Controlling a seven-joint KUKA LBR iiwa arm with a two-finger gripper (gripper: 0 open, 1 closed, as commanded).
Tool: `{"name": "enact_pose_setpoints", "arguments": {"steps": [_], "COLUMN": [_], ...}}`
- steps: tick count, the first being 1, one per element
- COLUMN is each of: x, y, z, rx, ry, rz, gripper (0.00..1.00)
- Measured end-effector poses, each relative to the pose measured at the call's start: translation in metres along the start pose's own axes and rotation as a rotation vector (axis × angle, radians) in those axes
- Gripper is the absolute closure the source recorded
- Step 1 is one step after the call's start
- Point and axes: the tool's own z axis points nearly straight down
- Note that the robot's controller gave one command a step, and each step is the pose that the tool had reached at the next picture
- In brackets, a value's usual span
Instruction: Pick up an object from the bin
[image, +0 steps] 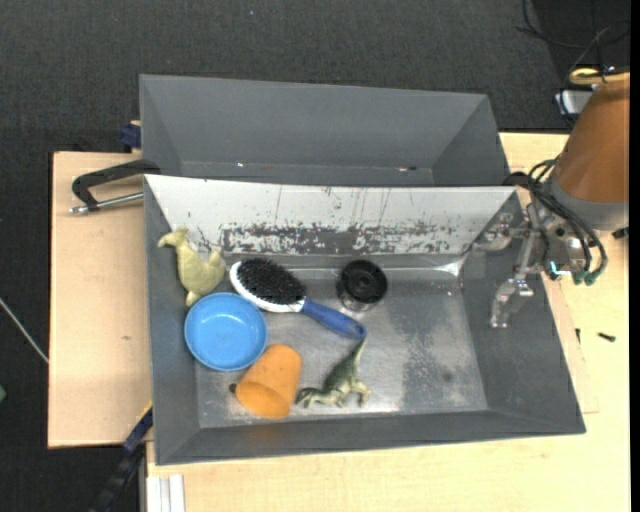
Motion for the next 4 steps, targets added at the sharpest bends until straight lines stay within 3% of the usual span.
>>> {"name": "enact_pose_setpoints", "arguments": {"steps": [1, 2, 3, 4], "x": [-0.026, -0.034, -0.04, -0.032], "y": [0.075, 0.149, 0.15, 0.158], "z": [0.058, 0.114, 0.108, -0.082], "rx": [-0.004, 0.007, 0.007, 0.004], "ry": [-0.003, -0.026, -0.05, -0.022], "rz": [0.013, -0.283, -0.284, -0.42], "gripper": [0.0, 0.0, 1.0, 1.0]}}
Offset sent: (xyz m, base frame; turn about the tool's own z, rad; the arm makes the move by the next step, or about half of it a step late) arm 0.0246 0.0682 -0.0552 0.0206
